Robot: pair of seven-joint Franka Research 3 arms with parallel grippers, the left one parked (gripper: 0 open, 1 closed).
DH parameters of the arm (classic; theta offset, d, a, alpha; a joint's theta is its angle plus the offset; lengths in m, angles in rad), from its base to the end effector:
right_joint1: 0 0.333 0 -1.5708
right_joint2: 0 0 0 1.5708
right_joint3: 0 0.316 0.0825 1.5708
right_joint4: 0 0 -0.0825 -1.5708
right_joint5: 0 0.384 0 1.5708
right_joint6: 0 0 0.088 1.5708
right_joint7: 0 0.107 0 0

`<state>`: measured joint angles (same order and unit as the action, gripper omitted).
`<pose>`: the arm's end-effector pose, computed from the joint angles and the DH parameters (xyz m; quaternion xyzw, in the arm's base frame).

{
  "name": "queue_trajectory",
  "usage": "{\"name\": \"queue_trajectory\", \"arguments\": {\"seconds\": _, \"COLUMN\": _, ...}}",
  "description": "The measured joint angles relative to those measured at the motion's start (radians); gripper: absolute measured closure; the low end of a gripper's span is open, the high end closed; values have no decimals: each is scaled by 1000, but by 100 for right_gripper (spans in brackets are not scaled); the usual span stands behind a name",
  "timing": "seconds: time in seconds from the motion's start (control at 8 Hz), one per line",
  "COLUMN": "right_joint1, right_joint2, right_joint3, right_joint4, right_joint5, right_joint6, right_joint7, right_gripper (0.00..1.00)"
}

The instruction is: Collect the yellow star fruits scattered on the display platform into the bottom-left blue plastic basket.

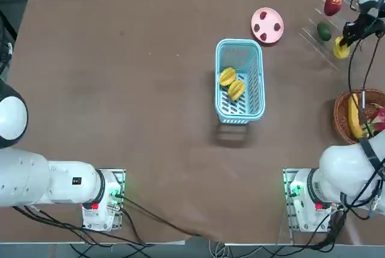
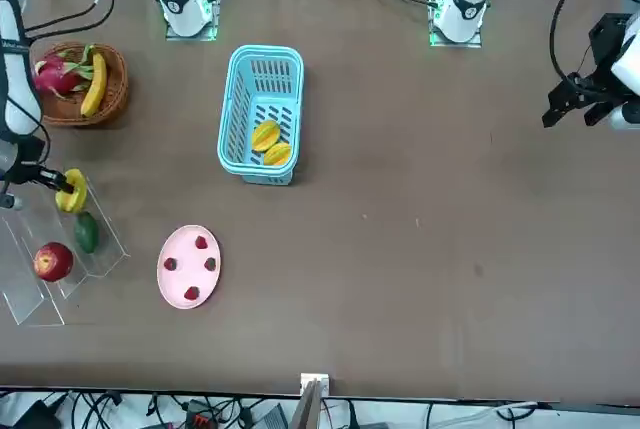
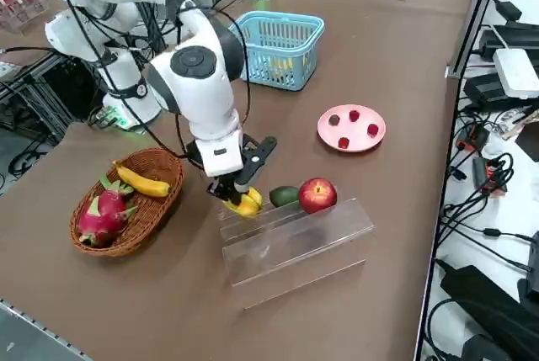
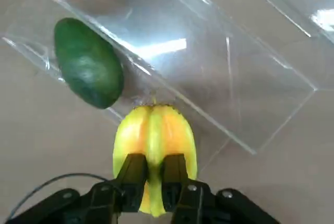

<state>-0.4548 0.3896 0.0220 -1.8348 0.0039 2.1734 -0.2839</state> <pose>0.5750 -0.2665 0.3147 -0.9967 0.0762 0.0218 0.0143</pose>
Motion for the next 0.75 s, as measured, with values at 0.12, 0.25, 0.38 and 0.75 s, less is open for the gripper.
{"name": "queue_trajectory", "arguments": {"seconds": 0.12, "right_joint1": 14, "right_joint2": -21, "right_joint3": 4, "right_joint4": 52, "right_joint5": 1, "right_joint6": -117, "right_joint7": 23, "right_gripper": 81}}
{"name": "queue_trajectory", "arguments": {"seconds": 0.25, "right_joint1": 54, "right_joint2": -53, "right_joint3": 8, "right_joint4": 91, "right_joint5": 7, "right_joint6": -228, "right_joint7": 98, "right_gripper": 81}}
{"name": "queue_trajectory", "arguments": {"seconds": 0.38, "right_joint1": 128, "right_joint2": -96, "right_joint3": 13, "right_joint4": 109, "right_joint5": 11, "right_joint6": -314, "right_joint7": 233, "right_gripper": 81}}
{"name": "queue_trajectory", "arguments": {"seconds": 0.75, "right_joint1": 477, "right_joint2": -201, "right_joint3": 25, "right_joint4": 108, "right_joint5": 18, "right_joint6": -476, "right_joint7": 774, "right_gripper": 81}}
